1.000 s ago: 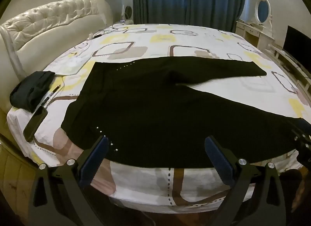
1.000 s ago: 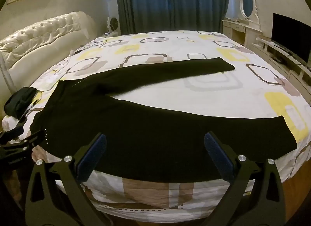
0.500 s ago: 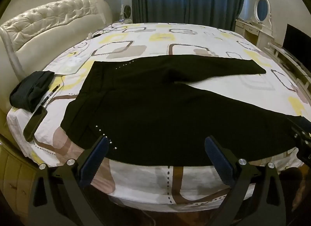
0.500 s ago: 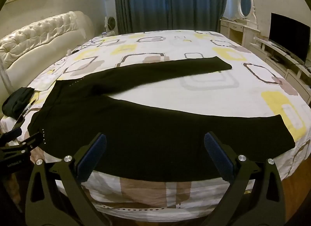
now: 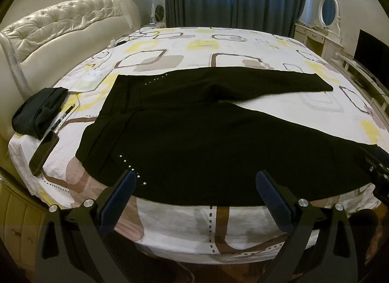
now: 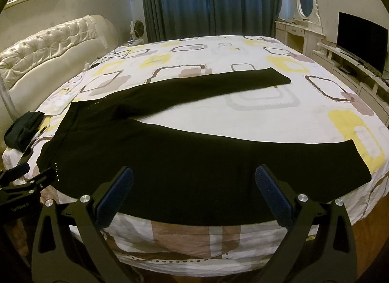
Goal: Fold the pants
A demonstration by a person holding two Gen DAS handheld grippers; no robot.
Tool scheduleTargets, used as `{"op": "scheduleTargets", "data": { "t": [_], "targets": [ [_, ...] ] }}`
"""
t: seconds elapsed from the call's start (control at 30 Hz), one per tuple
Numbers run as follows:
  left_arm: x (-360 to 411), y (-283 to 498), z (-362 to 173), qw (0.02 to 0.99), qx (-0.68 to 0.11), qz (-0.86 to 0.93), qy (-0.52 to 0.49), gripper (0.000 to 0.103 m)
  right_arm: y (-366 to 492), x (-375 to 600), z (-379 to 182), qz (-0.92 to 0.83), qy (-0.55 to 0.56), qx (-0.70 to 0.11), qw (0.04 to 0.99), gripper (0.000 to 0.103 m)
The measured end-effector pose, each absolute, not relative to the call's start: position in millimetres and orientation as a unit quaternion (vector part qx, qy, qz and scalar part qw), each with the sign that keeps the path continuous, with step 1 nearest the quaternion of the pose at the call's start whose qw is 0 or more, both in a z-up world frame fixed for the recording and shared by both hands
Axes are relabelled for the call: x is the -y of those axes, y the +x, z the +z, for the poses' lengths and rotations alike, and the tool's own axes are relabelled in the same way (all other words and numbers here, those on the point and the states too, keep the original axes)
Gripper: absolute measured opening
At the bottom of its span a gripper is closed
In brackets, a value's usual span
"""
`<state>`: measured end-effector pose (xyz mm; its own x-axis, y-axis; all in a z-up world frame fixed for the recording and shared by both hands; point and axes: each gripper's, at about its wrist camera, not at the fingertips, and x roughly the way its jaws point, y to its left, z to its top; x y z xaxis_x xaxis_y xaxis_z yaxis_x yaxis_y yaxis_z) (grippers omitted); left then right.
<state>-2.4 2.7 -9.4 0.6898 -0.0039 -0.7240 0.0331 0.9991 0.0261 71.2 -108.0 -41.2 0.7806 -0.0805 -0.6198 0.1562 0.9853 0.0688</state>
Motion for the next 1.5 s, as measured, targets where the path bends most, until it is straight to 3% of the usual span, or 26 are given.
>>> {"op": "scheduleTargets", "data": {
  "t": [1.5],
  "targets": [
    [-2,-4,-9,0.917,-0.398,-0.014,0.013,0.099,66,91,-57,-0.054,0.056,-0.350,0.934,0.101]
  ]
}}
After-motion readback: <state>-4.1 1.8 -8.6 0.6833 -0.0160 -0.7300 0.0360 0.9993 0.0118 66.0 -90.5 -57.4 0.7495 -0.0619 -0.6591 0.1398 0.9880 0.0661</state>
